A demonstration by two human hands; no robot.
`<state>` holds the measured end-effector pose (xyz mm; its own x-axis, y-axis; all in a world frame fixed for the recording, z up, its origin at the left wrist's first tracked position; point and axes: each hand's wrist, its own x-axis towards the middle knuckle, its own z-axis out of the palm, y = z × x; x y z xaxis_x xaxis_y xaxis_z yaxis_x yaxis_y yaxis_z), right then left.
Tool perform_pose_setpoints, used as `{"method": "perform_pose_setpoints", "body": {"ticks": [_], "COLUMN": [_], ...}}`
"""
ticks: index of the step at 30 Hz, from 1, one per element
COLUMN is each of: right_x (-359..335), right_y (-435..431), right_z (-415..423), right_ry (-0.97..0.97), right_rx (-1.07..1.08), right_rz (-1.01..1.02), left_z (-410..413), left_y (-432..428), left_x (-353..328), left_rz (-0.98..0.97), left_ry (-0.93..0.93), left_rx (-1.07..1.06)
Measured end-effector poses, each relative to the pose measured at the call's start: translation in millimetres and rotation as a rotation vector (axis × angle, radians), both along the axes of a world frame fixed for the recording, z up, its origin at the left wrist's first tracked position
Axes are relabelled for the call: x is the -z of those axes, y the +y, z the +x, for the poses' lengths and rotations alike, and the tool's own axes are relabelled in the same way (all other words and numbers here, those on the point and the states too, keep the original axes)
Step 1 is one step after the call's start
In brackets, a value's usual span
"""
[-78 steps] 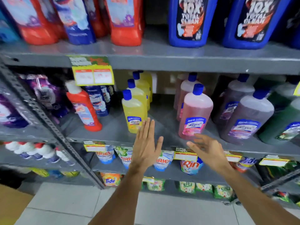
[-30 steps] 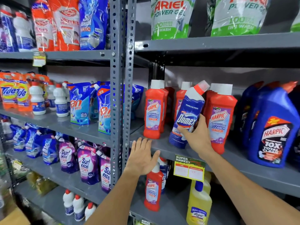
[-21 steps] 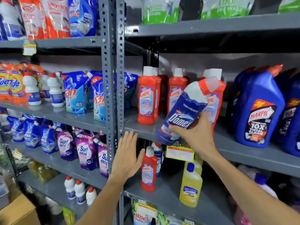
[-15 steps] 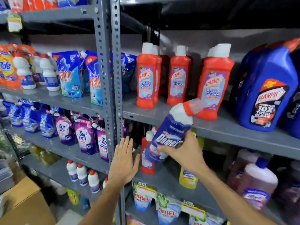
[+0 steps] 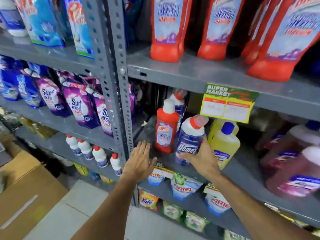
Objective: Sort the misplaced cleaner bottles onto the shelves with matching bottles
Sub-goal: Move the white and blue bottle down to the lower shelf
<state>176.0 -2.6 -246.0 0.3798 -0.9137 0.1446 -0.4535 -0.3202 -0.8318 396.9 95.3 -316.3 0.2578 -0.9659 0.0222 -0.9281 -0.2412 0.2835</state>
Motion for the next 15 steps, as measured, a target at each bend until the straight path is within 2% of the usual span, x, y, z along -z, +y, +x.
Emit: {"method": "perform_pose_setpoints", "body": {"ticks": [4,15], "right_x": [20,34], "right_y": [-22,-76], "right_z": [8,43], "right_ry": [0.017,0.07], "right_rx": [0.096,0.296], "right_rz": [0.059,0.085], "left_z": [4,13], "left_y": [-11,-27], "left_x": [27,56], "left_rz": [0.073,0.053], "left_ry": [0.002,-0.054], "left_rx": [-0.006,-0.011]}}
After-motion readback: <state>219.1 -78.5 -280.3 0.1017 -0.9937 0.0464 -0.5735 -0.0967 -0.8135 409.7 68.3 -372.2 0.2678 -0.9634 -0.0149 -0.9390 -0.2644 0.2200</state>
